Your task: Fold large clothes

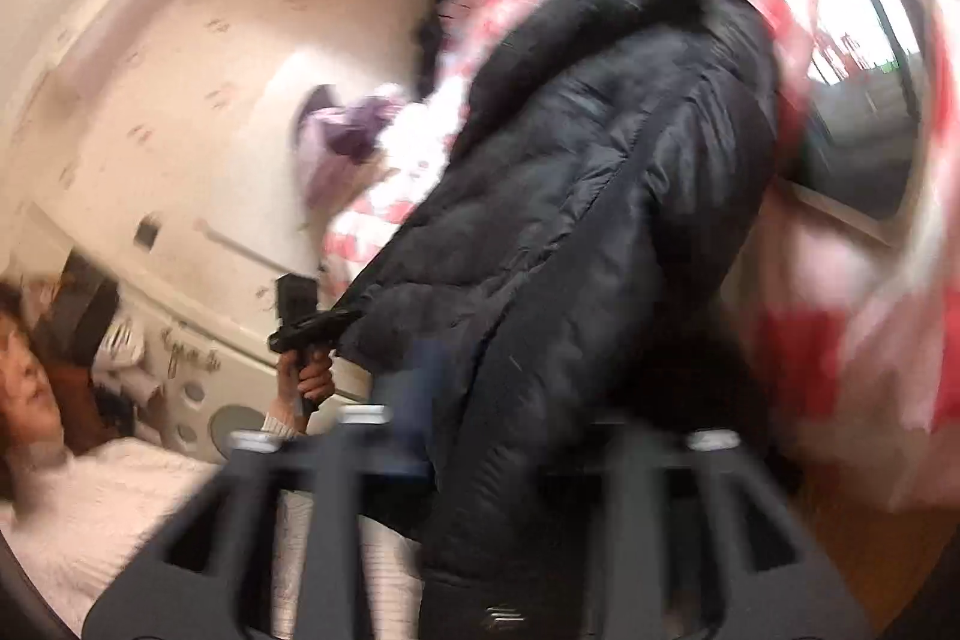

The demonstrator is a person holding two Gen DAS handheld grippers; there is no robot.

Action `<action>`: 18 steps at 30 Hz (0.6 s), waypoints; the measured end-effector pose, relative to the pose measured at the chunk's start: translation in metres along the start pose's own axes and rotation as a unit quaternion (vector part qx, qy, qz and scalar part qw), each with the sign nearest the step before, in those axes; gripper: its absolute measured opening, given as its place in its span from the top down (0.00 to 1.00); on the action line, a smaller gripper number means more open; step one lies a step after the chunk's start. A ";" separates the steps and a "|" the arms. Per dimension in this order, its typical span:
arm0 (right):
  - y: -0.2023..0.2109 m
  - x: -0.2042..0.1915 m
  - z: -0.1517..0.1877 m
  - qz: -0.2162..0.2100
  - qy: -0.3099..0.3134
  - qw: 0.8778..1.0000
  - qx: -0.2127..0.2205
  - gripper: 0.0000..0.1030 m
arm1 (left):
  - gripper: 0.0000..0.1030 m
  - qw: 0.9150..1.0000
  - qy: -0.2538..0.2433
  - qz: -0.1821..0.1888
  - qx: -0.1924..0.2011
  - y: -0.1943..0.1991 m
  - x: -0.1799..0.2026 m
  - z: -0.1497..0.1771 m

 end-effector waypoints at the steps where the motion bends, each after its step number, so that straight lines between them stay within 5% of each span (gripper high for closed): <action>1: 0.006 0.012 0.001 -0.020 -0.013 1.000 0.003 0.45 | 0.08 0.999 0.031 -0.005 0.024 0.000 -0.014 -0.001; 4: 0.005 0.011 -0.001 -0.028 -0.005 0.999 0.018 0.50 | 0.08 0.995 0.094 0.017 0.003 -0.010 -0.041 0.003; 6: -0.001 0.002 0.000 -0.025 0.017 0.999 0.013 0.74 | 0.09 0.996 0.083 0.026 -0.015 -0.021 -0.035 0.010; 8: -0.003 -0.007 0.003 -0.015 0.036 0.999 0.021 0.87 | 0.29 0.997 0.064 0.041 -0.016 -0.024 -0.027 0.016; 10: 0.002 -0.014 0.008 -0.030 0.050 0.998 0.038 0.90 | 0.79 0.997 0.060 0.058 -0.005 -0.018 -0.021 0.016; 11: 0.004 -0.020 0.011 -0.041 0.058 0.997 0.043 0.90 | 0.85 0.997 0.049 0.058 0.006 -0.009 -0.017 0.019; 15: 0.023 -0.040 0.026 -0.114 0.087 0.987 0.070 0.91 | 0.89 0.997 -0.021 0.067 0.037 0.021 0.017 0.027; 18: 0.027 -0.014 0.031 -0.092 0.040 0.993 0.064 0.85 | 0.75 0.998 -0.025 0.052 0.003 0.012 0.009 0.037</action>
Point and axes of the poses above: each gripper's, at about its wrist camera, not at the fingertips, and y roughly against the way its jaws point, x to its right, z to its underside, the point moved 2 cm from there along -y, roughly the way its jaws point, and after that the axes turned 2 degrees about -y, right-handed, at the moved point
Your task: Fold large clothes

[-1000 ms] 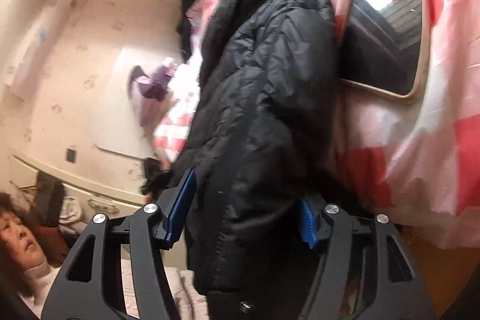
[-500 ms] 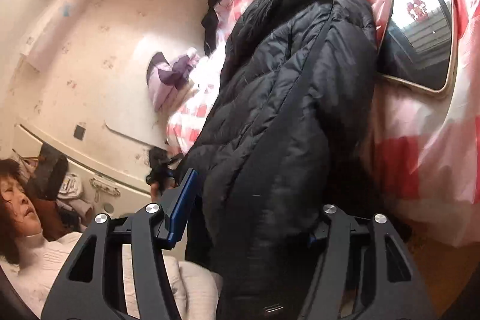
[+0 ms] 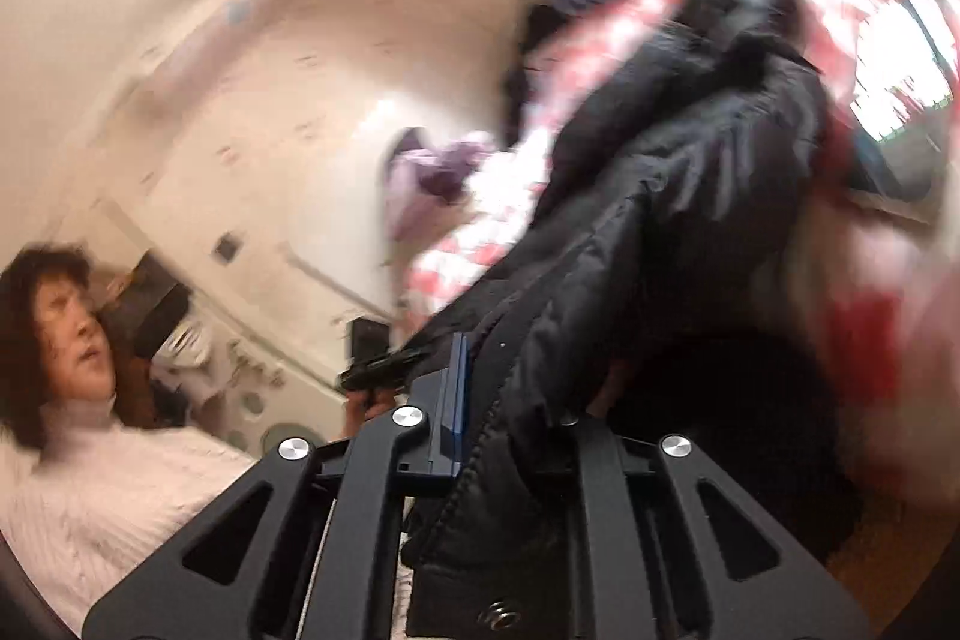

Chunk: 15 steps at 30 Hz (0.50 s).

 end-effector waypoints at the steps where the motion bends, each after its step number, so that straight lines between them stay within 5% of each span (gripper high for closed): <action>1: 0.000 0.012 0.004 0.012 -0.019 1.000 -0.016 0.79 | 0.43 1.000 0.021 -0.019 -0.013 -0.007 -0.013 0.004; 2: -0.001 0.019 0.008 0.022 -0.030 0.999 -0.027 0.72 | 0.23 0.998 0.042 -0.036 -0.015 -0.012 -0.023 0.002; 5: -0.005 0.018 0.019 0.009 -0.027 0.999 -0.040 0.69 | 0.25 0.996 0.088 -0.013 0.007 -0.010 -0.041 0.005; 6: -0.006 0.014 0.020 0.005 -0.019 0.999 -0.041 0.69 | 0.32 0.996 0.082 -0.012 0.011 -0.009 -0.038 0.005; 7: -0.007 0.011 0.020 0.001 -0.013 0.999 -0.042 0.69 | 0.55 0.997 0.069 -0.002 0.019 -0.006 -0.032 0.003; 9: -0.008 0.002 0.020 -0.022 0.006 0.999 -0.036 0.76 | 0.76 0.998 0.047 0.002 0.043 0.003 -0.020 0.000; 12: -0.007 -0.008 0.011 -0.062 0.023 0.998 -0.004 0.79 | 0.83 0.997 0.005 -0.009 0.080 0.015 0.002 -0.006; 15: 0.000 -0.026 -0.008 -0.111 0.047 0.992 0.040 0.79 | 0.84 0.992 -0.015 0.020 0.123 0.037 0.018 -0.018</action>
Point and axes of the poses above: each gripper's, at about its wrist camera, not at the fingertips, and y roughly against the way its jaws point, x to its right, z to its underside, the point moved 2 cm from there along -y, roughly the way its jaws point, and after that the axes turned 2 degrees about -y, right-handed, at the moved point
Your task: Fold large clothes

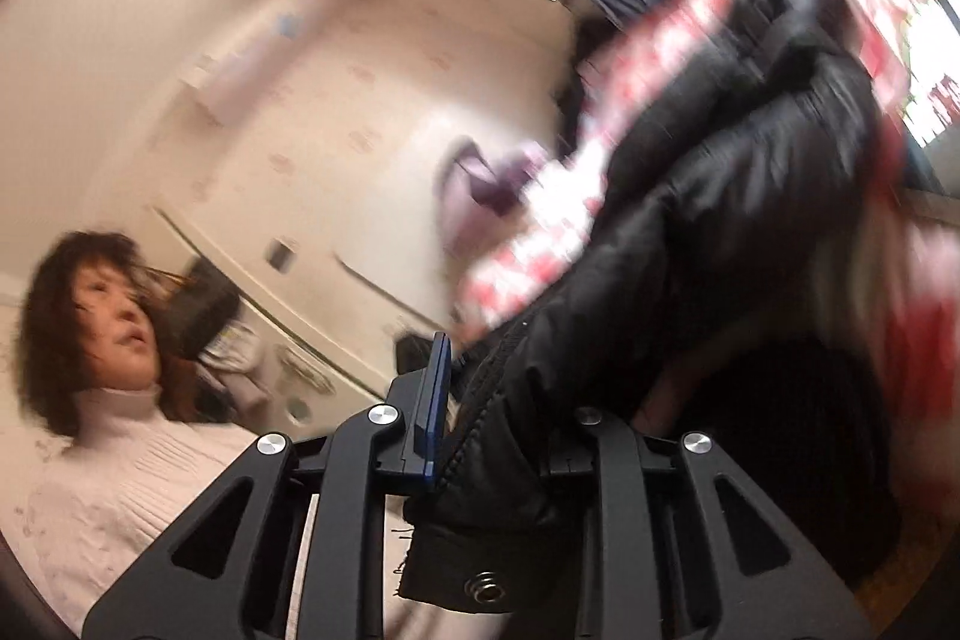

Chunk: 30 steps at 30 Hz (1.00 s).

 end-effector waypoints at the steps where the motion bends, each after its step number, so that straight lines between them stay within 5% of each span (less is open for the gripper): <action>1: -0.001 -0.007 -0.009 -0.012 0.013 1.000 0.011 0.79 | 0.84 1.000 -0.010 0.008 0.016 0.006 0.008 -0.010; 6: -0.007 -0.017 -0.058 -0.034 0.038 0.996 0.069 0.80 | 0.84 0.998 0.010 0.043 0.051 0.009 0.008 -0.055; 10: -0.014 -0.024 -0.100 -0.051 0.055 0.991 0.107 0.80 | 0.84 0.989 0.034 0.081 0.116 0.008 0.009 -0.106; 14: -0.015 -0.028 -0.128 -0.040 0.071 0.989 0.122 0.80 | 0.84 0.988 -0.001 0.074 0.133 0.000 0.023 -0.136; 21: -0.033 0.012 -0.217 0.000 0.037 0.984 0.173 0.80 | 0.84 0.985 0.013 0.058 0.159 -0.053 0.023 -0.220; 26: -0.059 0.080 -0.289 0.082 -0.021 0.972 0.218 0.80 | 0.84 0.987 0.022 -0.015 0.157 -0.134 0.005 -0.276; 30: -0.088 0.162 -0.326 0.170 -0.075 0.958 0.220 0.80 | 0.83 0.983 0.049 -0.124 0.126 -0.233 -0.049 -0.302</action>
Point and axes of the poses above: each gripper's, at about its wrist camera, not at the fingertips, and y roughly against the way its jaws point, x to its right, z to its underside, the point moved 2 cm from there along -y, roughly the way its jaws point, and after that the axes turned 2 degrees about -y, right-handed, at the moved point
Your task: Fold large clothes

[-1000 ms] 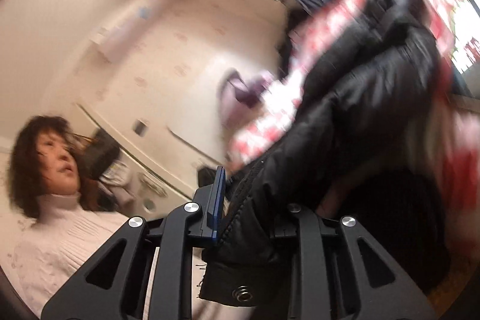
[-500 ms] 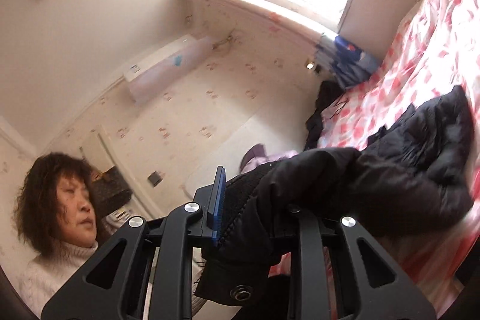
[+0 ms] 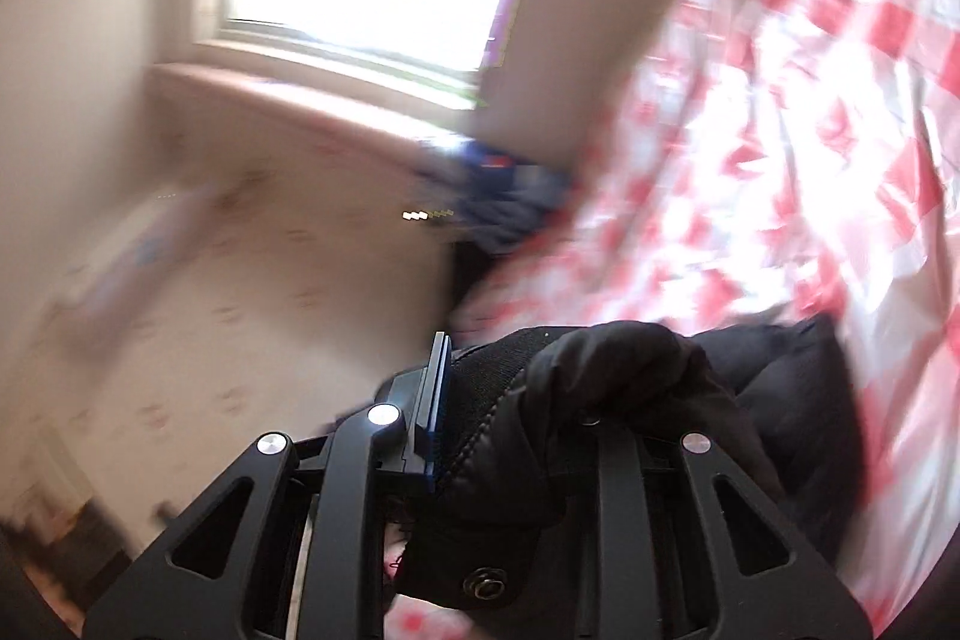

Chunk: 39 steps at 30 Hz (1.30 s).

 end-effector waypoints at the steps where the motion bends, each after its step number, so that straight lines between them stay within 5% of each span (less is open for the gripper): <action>1: -0.016 0.016 -0.003 0.026 -0.010 1.000 -0.001 0.80 | 0.81 0.999 0.000 -0.033 -0.014 -0.026 -0.009 0.005; 4: -0.059 0.075 0.001 0.108 -0.040 0.993 -0.023 0.78 | 0.76 0.994 0.018 -0.080 -0.066 -0.090 -0.043 0.034; 8: -0.077 0.115 0.019 0.121 -0.056 0.990 -0.038 0.75 | 0.68 0.992 0.049 -0.053 -0.104 -0.102 -0.061 0.056; 11: -0.057 0.110 0.019 0.107 -0.073 0.991 -0.025 0.54 | 0.53 0.984 0.126 0.014 -0.128 -0.076 -0.075 0.040; 14: -0.020 0.079 0.011 0.089 -0.059 0.994 0.034 0.32 | 0.31 0.963 0.236 0.105 -0.081 -0.033 -0.087 0.006; 16: -0.006 0.041 0.002 0.097 -0.012 0.993 0.059 0.30 | 0.29 0.970 0.223 0.085 -0.053 -0.011 -0.072 -0.012; 17: -0.012 0.016 0.005 0.110 0.045 0.991 0.054 0.28 | 0.25 0.985 0.163 0.055 -0.023 0.005 -0.046 -0.020; 19: -0.048 -0.032 0.022 0.169 0.173 0.970 0.019 0.24 | 0.18 0.998 0.046 -0.027 0.043 0.026 0.005 -0.020; 21: -0.101 -0.058 0.046 0.216 0.273 0.937 -0.031 0.23 | 0.06 0.987 -0.058 -0.100 0.110 0.040 0.051 -0.009; 23: -0.165 -0.066 0.072 0.272 0.359 0.889 -0.087 0.23 | 0.07 0.982 -0.113 -0.097 0.118 0.036 0.088 0.007; 25: -0.218 -0.053 0.090 0.309 0.399 0.853 -0.134 0.23 | 0.07 0.983 -0.163 -0.040 0.070 0.013 0.122 0.029; 26: -0.250 -0.032 0.095 0.350 0.404 0.829 -0.164 0.23 | 0.07 0.978 -0.205 -0.036 0.027 -0.015 0.138 0.044; 28: -0.284 0.010 0.096 0.395 0.392 0.810 -0.187 0.23 | 0.07 0.964 -0.250 -0.071 -0.059 -0.081 0.144 0.069; 29: -0.287 0.034 0.097 0.399 0.378 0.813 -0.191 0.22 | 0.08 0.960 -0.252 -0.096 -0.079 -0.106 0.135 0.078; 32: -0.283 0.077 0.078 0.386 0.300 0.855 -0.170 0.22 | 0.08 0.960 -0.221 -0.124 -0.120 -0.157 0.099 0.091; 36: -0.282 0.086 0.077 0.404 0.291 0.842 -0.209 0.23 | 0.09 0.946 -0.254 -0.151 -0.137 -0.154 0.110 0.092; 37: -0.279 0.079 0.076 0.406 0.293 0.839 -0.215 0.23 | 0.09 0.949 -0.250 -0.146 -0.120 -0.136 0.113 0.082; 39: -0.258 0.048 0.063 0.386 0.309 0.854 -0.164 0.22 | 0.08 0.958 -0.237 -0.143 -0.073 -0.105 0.115 0.057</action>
Point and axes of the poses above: each gripper's, at about its wrist camera, not at the fingertips, and y roughly against the way its jaws point, x to its right, z to its underside, the point moved 2 cm from there along -y, roughly the way its jaws point, and after that the axes turned 2 degrees about -y, right-handed, at the moved point
